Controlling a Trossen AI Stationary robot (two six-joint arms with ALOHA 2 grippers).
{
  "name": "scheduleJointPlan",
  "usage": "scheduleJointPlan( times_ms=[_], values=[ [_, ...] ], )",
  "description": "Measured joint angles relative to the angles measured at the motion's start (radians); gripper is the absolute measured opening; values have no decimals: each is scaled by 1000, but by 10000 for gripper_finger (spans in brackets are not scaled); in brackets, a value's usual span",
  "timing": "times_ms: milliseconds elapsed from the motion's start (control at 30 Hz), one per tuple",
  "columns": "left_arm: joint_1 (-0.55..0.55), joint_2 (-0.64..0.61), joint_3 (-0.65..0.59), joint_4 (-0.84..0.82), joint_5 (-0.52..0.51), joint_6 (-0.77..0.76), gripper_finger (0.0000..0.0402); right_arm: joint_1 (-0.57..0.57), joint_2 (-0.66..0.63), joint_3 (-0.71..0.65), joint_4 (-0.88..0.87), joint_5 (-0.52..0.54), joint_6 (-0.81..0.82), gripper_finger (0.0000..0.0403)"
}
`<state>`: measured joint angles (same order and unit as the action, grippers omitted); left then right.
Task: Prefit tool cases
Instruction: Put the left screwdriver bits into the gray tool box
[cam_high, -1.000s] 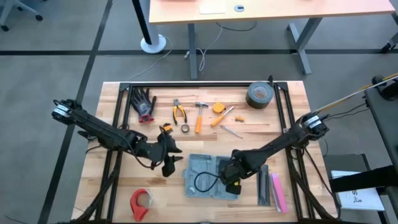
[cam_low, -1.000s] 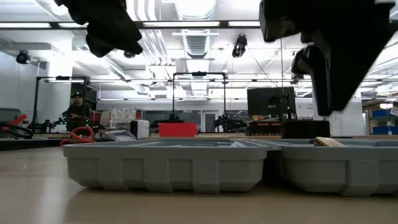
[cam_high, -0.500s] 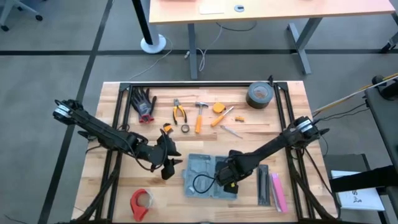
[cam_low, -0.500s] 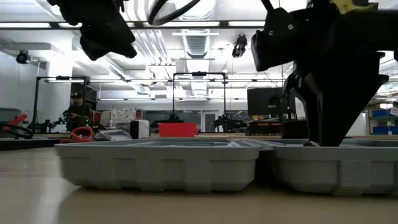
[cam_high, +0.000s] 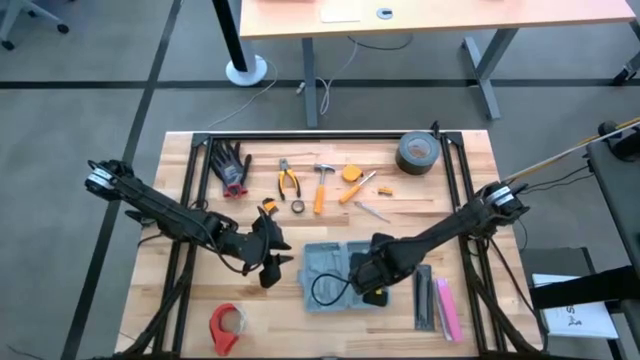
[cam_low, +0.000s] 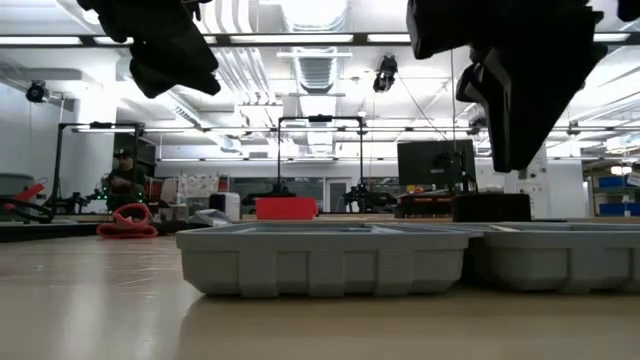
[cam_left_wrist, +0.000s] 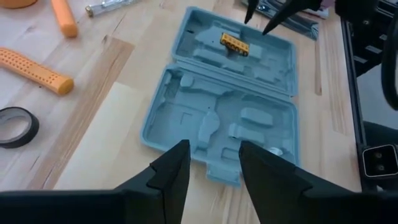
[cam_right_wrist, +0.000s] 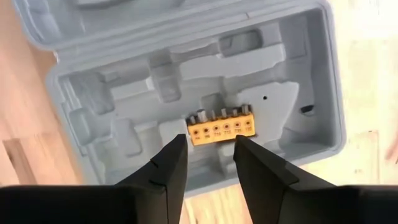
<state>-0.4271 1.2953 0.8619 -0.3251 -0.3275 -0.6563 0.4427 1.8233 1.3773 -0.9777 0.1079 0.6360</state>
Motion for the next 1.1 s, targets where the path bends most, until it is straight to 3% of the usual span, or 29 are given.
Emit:
scheduleJointPlan(
  times_ms=[233, 467, 1100],
  values=[
    [-1, 0, 0, 0, 3, -1, 150, -3, 9, -42, 28, 50, -15, 122],
    [-7, 0, 0, -1, 5, -9, 149, -18, 91, -148, 194, 13, -53, 114],
    [-11, -2, 6, -16, 24, -23, 144, -23, 15, -9, -1, 23, -48, 102]
  ],
)
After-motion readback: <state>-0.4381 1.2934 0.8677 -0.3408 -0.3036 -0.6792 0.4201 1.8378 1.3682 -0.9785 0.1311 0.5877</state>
